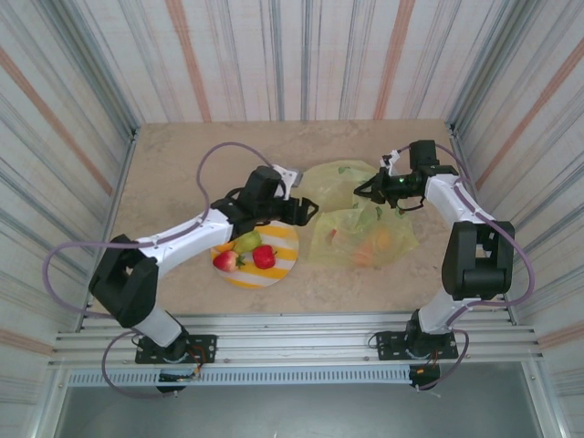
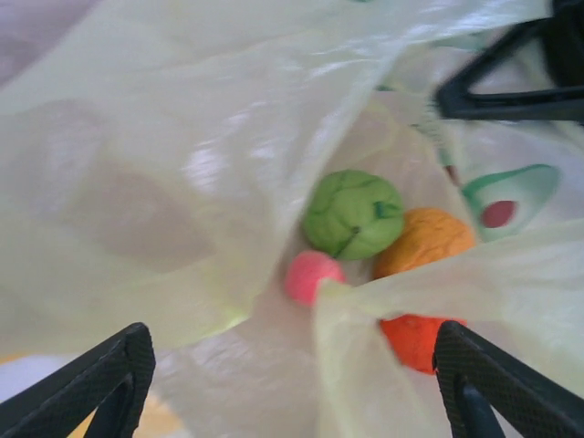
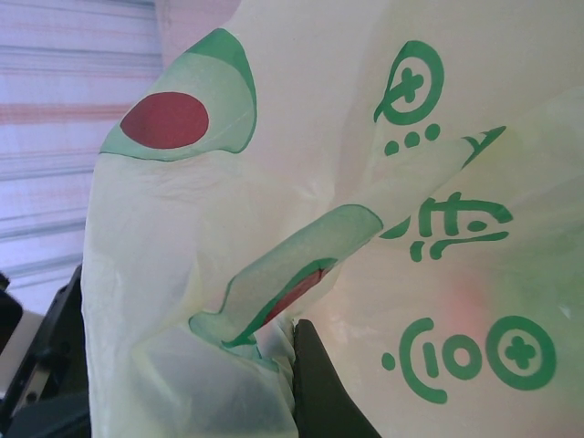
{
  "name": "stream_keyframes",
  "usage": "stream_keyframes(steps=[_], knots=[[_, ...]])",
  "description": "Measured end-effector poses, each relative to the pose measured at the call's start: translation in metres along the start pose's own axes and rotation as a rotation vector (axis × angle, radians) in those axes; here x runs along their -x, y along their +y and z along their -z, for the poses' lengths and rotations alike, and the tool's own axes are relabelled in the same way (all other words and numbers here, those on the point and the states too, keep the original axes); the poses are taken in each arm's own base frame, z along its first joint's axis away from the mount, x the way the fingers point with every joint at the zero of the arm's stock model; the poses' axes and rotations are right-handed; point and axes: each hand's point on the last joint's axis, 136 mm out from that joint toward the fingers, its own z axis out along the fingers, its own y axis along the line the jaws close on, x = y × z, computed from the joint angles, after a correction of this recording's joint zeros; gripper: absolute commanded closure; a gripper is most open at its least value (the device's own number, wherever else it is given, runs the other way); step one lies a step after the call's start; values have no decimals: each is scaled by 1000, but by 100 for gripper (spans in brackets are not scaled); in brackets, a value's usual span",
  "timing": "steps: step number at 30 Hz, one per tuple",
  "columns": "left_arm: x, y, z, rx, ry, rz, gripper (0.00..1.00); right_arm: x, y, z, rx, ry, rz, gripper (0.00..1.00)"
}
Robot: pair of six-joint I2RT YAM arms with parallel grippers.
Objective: Place the fruits into the plastic bag
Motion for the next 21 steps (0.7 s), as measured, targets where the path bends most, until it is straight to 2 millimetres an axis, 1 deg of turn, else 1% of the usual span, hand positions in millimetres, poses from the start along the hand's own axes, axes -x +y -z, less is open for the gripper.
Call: stream_keyframes(steps=[4,6,11,13,14,16,18,21], knots=[[2,47,0,102,10,58,7,0,0,0,0,0,0,100],[-1,61,-7,134,35,74,6,0,0,0,-1,0,-1,100],[-11,78,-39,145,110,94,5,-1,-1,0,-3,5,-3,100],[-18,82,-51,134,140,105,9,-2,-1,0,-4,7,-6,100],[-21,83,-57,127,155,109,14,-2,-1,0,-5,8,-7,100],[-24,84,-68,105,179,110,28,-3,-1,0,-5,9,-7,100],[-25,81,-78,75,197,109,48,-2,-1,0,-8,9,-4,100],[-26,75,-83,30,211,114,72,1,-1,2,-24,-1,9,100]])
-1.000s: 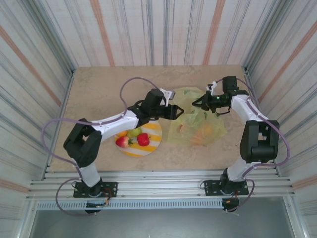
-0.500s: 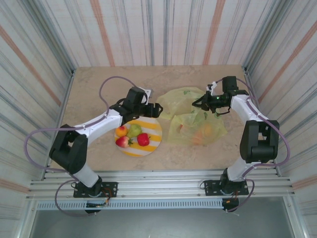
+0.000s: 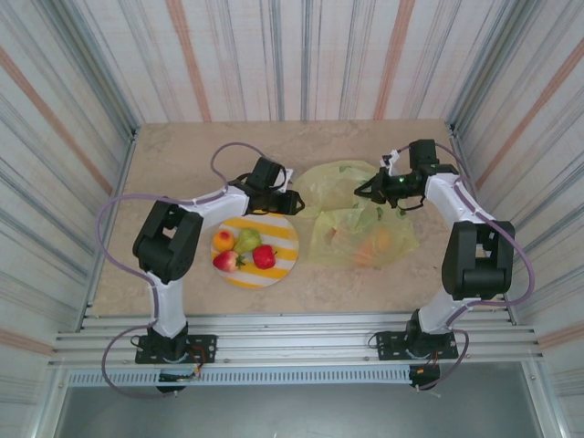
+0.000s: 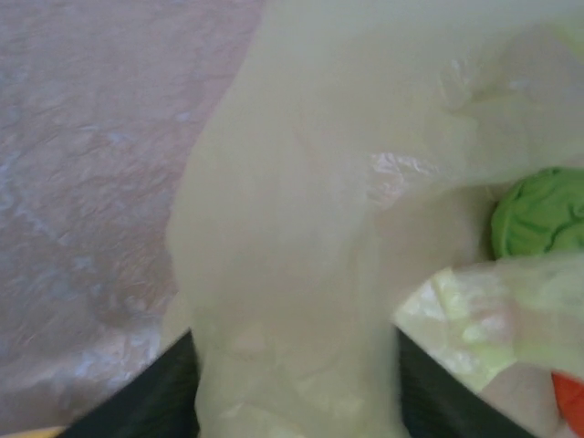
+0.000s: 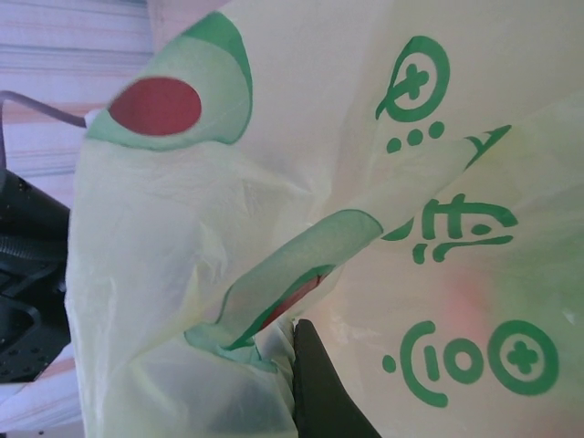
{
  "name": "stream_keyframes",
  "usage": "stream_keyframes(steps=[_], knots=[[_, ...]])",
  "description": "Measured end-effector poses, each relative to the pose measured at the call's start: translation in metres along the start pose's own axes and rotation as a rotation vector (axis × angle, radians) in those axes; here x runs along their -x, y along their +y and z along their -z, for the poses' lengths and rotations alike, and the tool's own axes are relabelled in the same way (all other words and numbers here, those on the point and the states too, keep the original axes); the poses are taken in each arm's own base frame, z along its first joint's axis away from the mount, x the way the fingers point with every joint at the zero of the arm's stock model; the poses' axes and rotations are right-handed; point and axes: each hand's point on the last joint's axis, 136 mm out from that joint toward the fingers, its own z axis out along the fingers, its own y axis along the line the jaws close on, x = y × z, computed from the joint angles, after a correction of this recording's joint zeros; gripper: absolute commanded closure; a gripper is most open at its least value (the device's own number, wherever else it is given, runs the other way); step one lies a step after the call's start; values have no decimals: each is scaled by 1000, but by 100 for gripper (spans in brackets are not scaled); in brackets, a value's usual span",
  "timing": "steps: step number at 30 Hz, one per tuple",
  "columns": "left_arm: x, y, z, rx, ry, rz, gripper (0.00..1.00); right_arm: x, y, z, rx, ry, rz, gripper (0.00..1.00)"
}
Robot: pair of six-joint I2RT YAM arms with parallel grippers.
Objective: Place the fruits into the plastic bag
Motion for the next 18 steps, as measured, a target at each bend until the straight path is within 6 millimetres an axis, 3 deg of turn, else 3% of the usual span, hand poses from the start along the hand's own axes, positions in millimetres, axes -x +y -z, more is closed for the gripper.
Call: stream_keyframes(steps=[2,5,7,10,14,18], knots=[[-1,-7,1,-37,10,-1,83,3,0,2,-18,-9,9,100],[-4,-26,12,-117,23,9,90,4,-7,4,-73,-21,13,100],[-6,-46,29,-186,25,4,94,3,-14,8,-128,-32,14,100],[-4,-98,66,-330,10,-42,100,-2,-23,17,-227,-51,26,100],[-5,-161,117,-530,0,-94,100,-12,-27,31,-352,-72,70,100],[-5,-180,137,-621,15,-70,100,-20,-30,44,-438,-78,99,100]])
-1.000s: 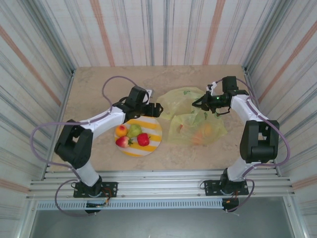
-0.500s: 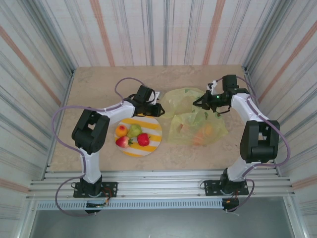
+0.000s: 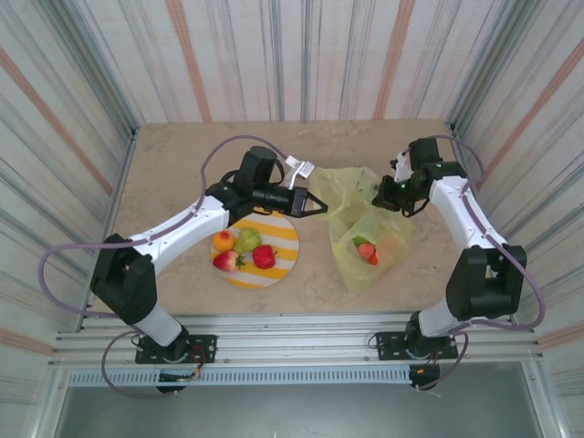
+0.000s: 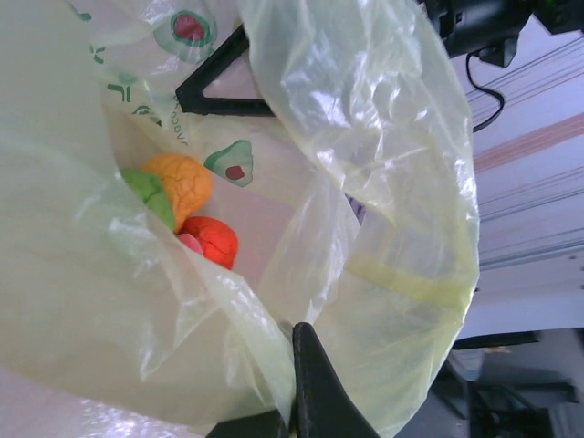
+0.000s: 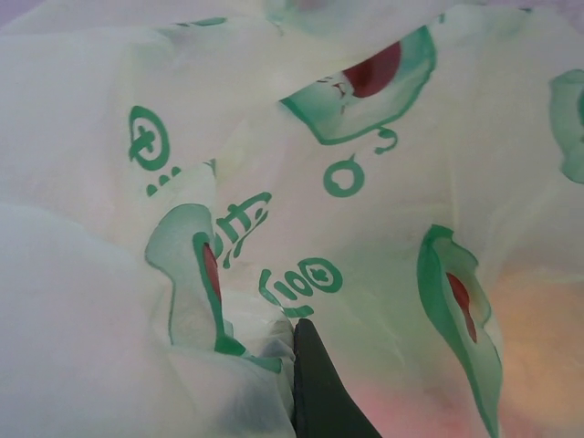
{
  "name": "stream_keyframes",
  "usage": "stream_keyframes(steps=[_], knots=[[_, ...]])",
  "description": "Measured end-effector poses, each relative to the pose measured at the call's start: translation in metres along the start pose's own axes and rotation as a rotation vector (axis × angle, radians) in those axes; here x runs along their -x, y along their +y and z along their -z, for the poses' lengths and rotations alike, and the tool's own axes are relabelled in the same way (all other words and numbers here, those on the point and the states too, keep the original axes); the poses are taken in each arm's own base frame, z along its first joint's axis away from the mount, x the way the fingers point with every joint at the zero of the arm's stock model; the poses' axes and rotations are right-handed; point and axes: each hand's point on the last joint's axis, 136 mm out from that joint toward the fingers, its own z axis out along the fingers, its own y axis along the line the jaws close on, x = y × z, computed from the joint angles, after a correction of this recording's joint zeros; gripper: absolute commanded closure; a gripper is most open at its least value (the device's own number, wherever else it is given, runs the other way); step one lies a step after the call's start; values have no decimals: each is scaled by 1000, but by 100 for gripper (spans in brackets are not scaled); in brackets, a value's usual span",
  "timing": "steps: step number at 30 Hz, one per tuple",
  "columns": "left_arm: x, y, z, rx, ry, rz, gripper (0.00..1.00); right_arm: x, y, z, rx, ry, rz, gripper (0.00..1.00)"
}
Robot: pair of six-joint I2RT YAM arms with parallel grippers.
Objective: Place the fruits into the plastic bag
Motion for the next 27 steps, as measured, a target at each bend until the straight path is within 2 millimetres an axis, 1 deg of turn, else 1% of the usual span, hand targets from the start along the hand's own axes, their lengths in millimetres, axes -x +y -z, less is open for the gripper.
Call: stream_keyframes(steps=[4,7,10,12,14,18,21,24,27], knots=[[2,-2,3,-22,1,49,100,3,-7,10,-67,-19,19,100],[6,3,7,-12,-12,76,100,8,-6,16,-80,-37,28,100],[13,20,15,35,-50,105,100,14,-1,20,-73,-52,34,100],[16,39,21,89,-79,130,99,18,3,19,-54,-54,38,100],[18,59,27,149,-104,156,95,20,6,15,-29,-47,37,100],[20,98,34,250,-134,206,86,22,11,2,27,-17,29,100],[18,121,35,299,-136,231,75,24,15,-4,62,-5,26,100],[13,134,38,339,-131,241,58,27,20,-8,91,-2,27,100],[9,142,43,384,-128,230,44,29,24,-9,116,-6,28,100]])
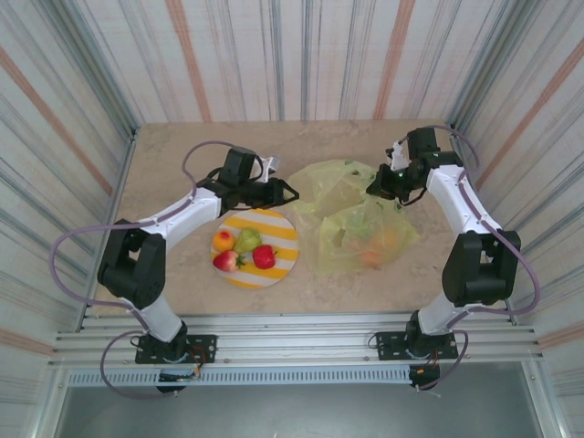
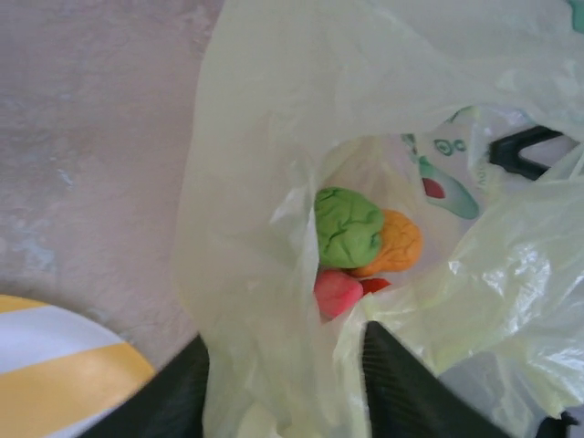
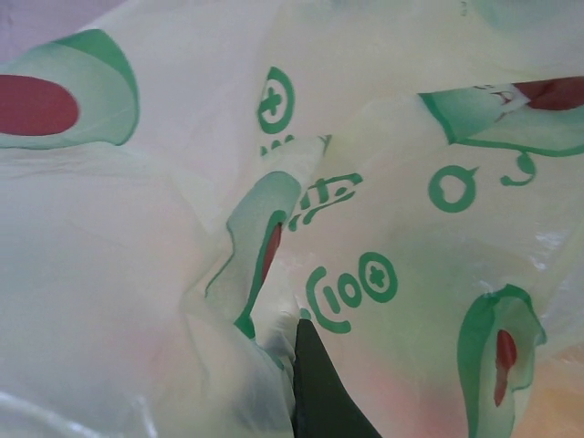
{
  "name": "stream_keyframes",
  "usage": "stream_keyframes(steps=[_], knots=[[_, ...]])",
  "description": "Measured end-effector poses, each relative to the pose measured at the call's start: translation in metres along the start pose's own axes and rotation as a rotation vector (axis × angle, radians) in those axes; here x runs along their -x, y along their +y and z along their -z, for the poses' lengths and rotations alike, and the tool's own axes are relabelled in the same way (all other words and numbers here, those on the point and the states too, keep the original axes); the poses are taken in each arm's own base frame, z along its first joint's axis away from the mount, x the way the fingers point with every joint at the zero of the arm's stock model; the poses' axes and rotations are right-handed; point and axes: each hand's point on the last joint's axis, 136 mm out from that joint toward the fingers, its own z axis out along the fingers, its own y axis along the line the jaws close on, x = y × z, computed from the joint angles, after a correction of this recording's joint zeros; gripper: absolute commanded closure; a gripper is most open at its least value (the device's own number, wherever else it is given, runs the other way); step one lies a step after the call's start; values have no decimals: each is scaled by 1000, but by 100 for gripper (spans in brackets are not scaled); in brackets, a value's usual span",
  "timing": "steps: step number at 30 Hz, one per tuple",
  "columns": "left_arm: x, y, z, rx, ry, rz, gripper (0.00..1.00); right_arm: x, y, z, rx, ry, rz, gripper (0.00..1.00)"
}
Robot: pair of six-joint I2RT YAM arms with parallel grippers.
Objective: Place the fruits into the plastic bag
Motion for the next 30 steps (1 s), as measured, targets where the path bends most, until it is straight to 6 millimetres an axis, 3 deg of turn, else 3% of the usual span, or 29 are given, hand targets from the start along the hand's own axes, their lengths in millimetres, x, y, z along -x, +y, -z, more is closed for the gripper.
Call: stream_keyframes(steps=[6,11,14,18,20,24,30], knots=[[-21,18,32,137,-42,-47,18,4,4,-5,35,-2,-11,100],[-45,24,75,235,-101,-90,16,5,4,-8,42,-1,-10,100],[-70,20,87,279,-88,-127,14,6,3,-9,43,1,-11,100],[-110,11,84,326,-11,-190,11,7,3,-11,44,1,-11,100],[-128,16,83,360,25,-191,11,7,3,-12,50,3,-10,100],[-144,33,80,434,68,-159,11,7,2,-17,55,14,-15,100],[-161,50,61,505,147,-148,11,8,1,-18,56,12,-14,100]])
